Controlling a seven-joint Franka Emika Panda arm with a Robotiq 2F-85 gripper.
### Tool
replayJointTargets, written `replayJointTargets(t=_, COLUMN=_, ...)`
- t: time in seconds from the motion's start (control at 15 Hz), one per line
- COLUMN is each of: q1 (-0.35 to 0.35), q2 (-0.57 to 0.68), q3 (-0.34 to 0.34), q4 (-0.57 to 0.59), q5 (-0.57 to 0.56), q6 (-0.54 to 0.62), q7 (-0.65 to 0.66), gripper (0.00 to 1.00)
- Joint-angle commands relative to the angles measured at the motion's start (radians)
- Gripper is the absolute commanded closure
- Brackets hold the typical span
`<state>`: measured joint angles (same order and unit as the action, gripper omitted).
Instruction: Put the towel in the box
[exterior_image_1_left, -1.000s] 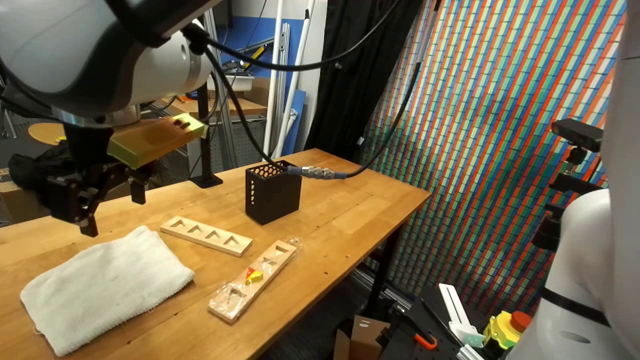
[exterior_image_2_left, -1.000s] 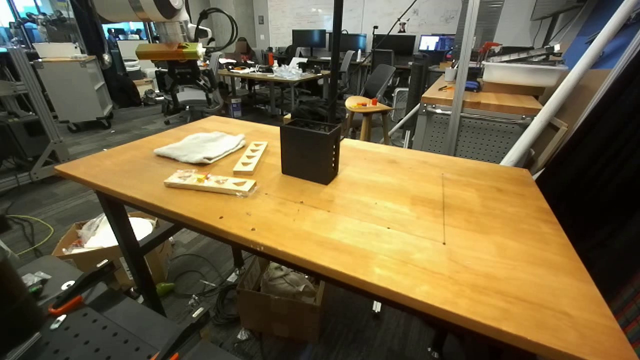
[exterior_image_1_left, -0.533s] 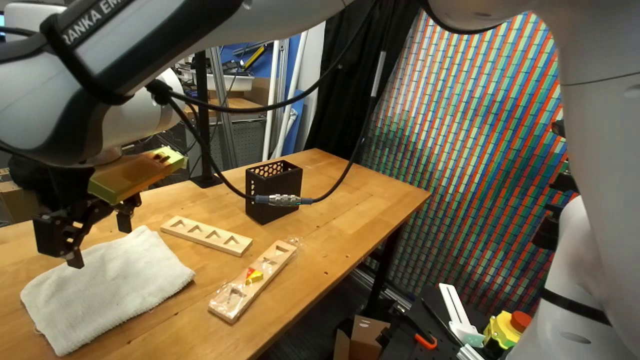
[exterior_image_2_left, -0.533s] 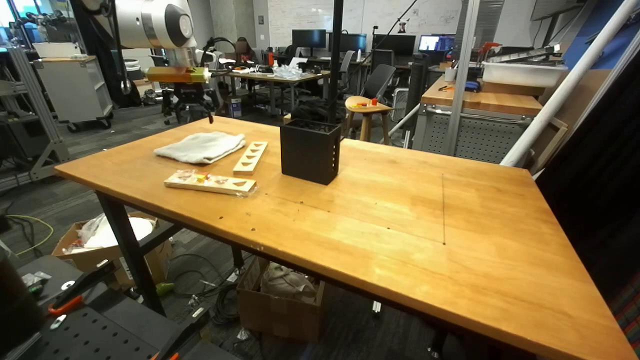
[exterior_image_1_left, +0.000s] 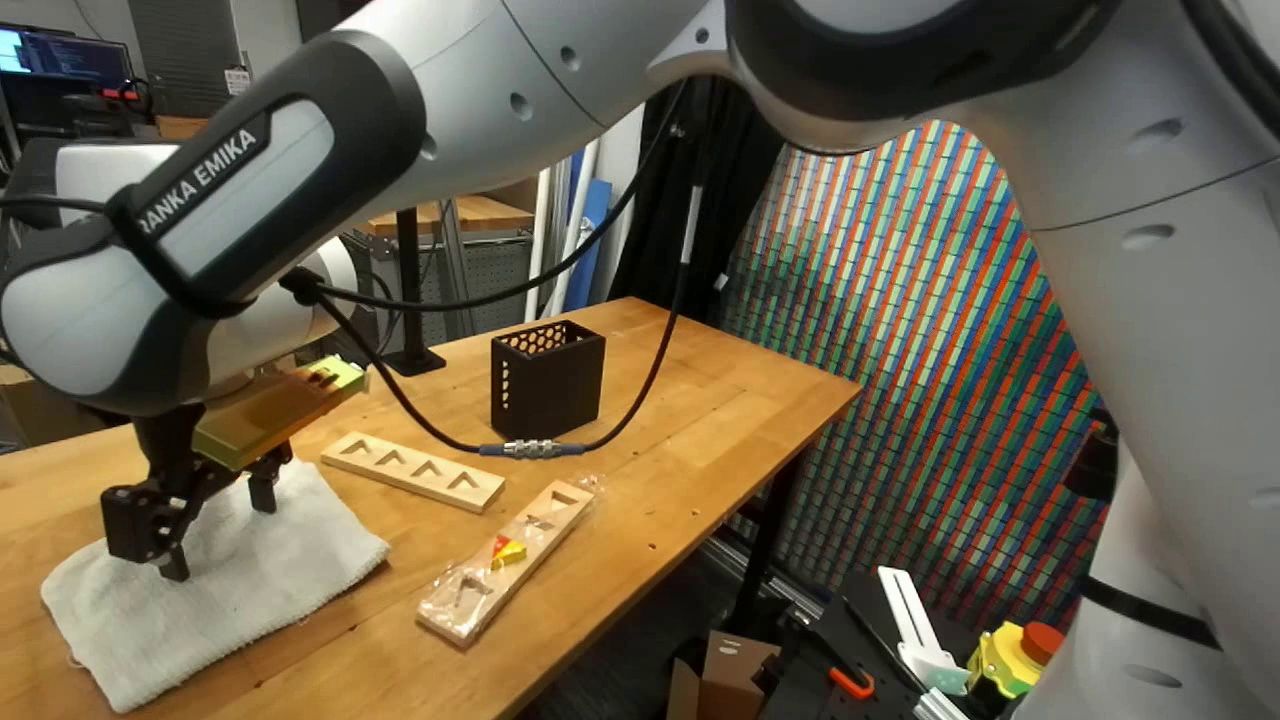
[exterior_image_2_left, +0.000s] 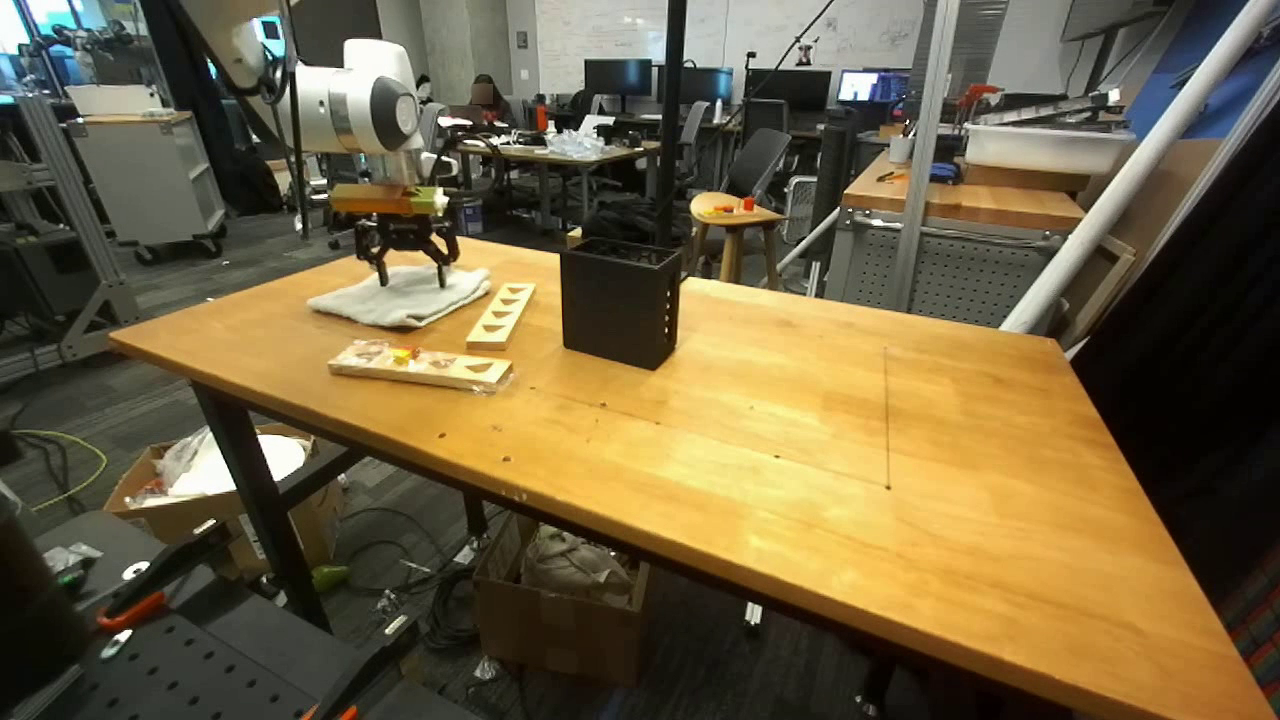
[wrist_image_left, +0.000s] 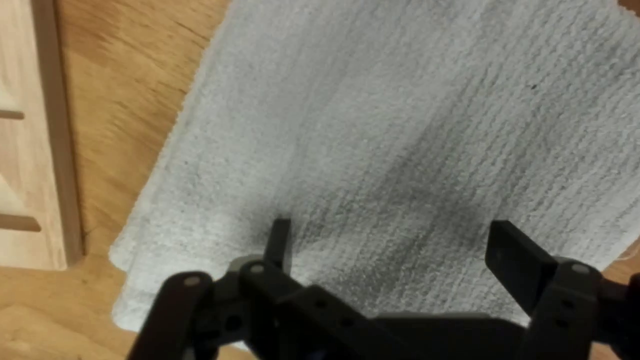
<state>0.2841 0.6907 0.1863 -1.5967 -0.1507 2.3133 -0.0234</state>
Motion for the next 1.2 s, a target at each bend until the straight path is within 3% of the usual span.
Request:
replayJointTargets(t=0.0, q1=0.008, q2=0.089, q3=-0.011, q4=0.079, q5=0.014, q6=0.020, q7=-0.014, gripper=0.00)
replayJointTargets(t=0.13, q1=0.008, q2=0.106, q3=-0.008, q4=0.090, q5=0.020, q6=0.011, q7=-0.015, gripper=0.01)
replayJointTargets(t=0.2, q1=0.009, q2=0.110, q3=-0.008, q4=0.091, q5=0.019, q6=0.014, q7=-0.016, gripper=0.25)
replayJointTargets(t=0.33, q1=0.009, q2=0.102, q3=-0.004, q4=0.086, q5=0.021, q6=0.015, q7=-0.017, gripper=0.29)
replayJointTargets(t=0.93, q1=0.023, q2=0.015, q3=0.009, q4=0.039, q5=0.021, q6=-0.010, q7=-0.008, gripper=0.98)
replayJointTargets(t=1.13, q1=0.029, q2=-0.023, q3=0.010, q4=0.023, q5=0.019, q6=-0.029, q7=-0.006, gripper=1.00)
